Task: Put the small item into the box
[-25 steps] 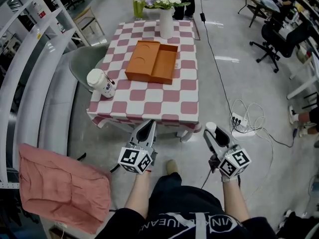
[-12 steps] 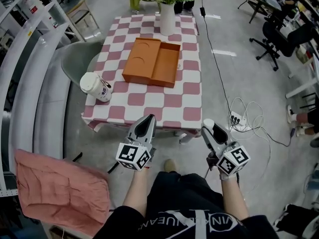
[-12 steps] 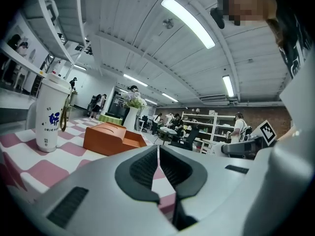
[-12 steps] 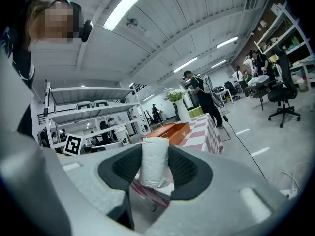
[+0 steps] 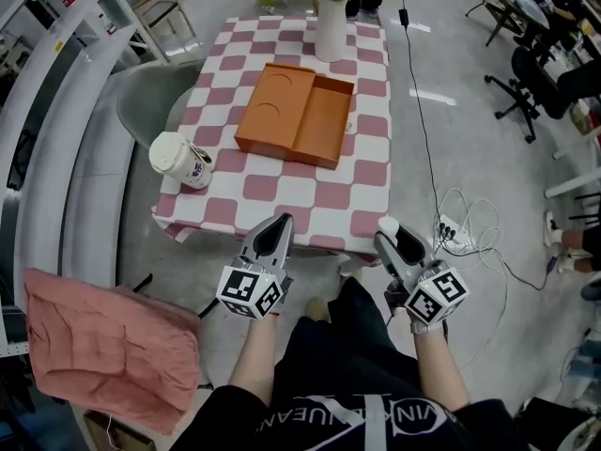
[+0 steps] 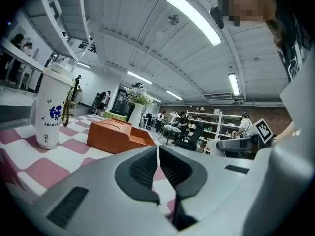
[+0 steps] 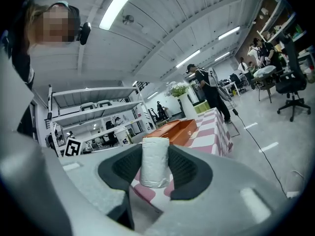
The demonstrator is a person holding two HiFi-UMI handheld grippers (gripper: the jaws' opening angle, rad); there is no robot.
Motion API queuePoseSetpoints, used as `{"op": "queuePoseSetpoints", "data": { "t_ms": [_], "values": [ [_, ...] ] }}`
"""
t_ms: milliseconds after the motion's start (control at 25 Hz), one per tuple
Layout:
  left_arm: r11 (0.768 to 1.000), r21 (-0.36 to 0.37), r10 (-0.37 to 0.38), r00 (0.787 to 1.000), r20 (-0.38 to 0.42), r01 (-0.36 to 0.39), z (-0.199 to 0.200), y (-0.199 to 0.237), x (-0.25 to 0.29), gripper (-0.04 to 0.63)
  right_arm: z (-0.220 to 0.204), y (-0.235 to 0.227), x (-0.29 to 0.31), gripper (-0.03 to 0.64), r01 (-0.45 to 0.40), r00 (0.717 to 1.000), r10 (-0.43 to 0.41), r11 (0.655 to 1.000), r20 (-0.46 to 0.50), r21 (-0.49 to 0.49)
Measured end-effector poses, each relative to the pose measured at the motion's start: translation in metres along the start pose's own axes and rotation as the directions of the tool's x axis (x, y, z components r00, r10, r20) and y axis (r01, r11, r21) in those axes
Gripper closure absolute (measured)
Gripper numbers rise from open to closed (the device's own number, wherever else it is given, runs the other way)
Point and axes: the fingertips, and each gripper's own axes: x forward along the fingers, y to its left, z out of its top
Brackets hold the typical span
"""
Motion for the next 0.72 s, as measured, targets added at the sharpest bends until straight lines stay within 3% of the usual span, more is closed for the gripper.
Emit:
{"op": "queuePoseSetpoints", "data": {
  "t_ms": [360,720],
  "values": [
    [0.999,0.006,0.053,0.998,0.025,-0.053,0.023,0.016,0.034,0.575,0.024,-0.012,0.055,0.449,-0.136,0.99,0.135,0.99,-0.047,-0.023],
    [0.997,0.003,0.075,0.997,0.03,-0.075,0.028,0.013,0.072,0.575,0.037,-0.035,0.081,0.449,-0.216,0.973,0.212,0.976,-0.087,-0.032]
  ]
}}
